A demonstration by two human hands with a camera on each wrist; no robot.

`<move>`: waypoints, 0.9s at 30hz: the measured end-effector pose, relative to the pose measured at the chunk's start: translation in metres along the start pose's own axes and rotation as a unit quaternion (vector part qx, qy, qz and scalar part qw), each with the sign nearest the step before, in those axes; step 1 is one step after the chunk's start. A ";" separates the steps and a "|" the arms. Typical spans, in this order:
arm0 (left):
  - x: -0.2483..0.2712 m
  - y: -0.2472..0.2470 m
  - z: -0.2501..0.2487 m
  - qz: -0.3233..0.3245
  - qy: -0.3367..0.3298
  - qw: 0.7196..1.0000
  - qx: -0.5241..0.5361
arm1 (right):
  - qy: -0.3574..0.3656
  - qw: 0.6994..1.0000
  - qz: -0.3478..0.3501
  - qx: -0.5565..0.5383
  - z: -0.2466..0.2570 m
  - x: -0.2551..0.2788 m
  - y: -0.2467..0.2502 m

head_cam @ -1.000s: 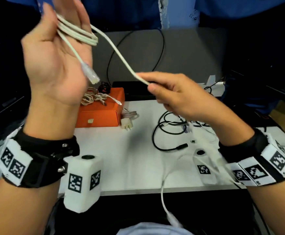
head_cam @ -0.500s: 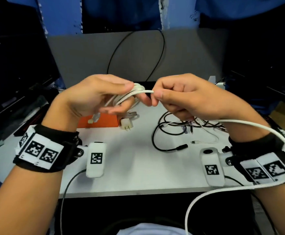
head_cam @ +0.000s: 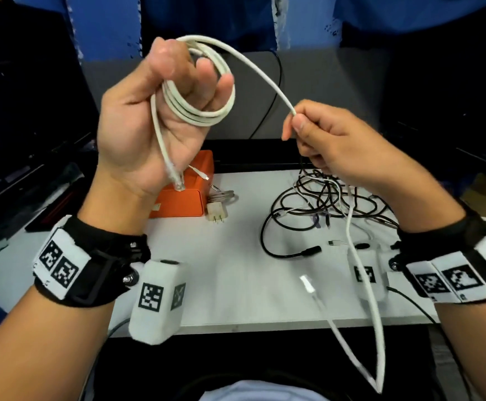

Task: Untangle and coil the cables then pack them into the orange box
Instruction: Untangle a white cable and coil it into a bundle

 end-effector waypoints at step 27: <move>0.020 0.019 0.026 0.213 0.195 0.758 -0.585 | 0.041 0.995 0.090 0.003 0.048 0.032 -0.043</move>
Point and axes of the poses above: each hand's wrist, its own x-axis away from the middle knuckle, its own y-axis out of the back of the hand, z = x × y, the point moved 8 cm from there along -x, towards the middle knuckle, and after that the axes turned 11 degrees about -y, right-handed, at the moved point
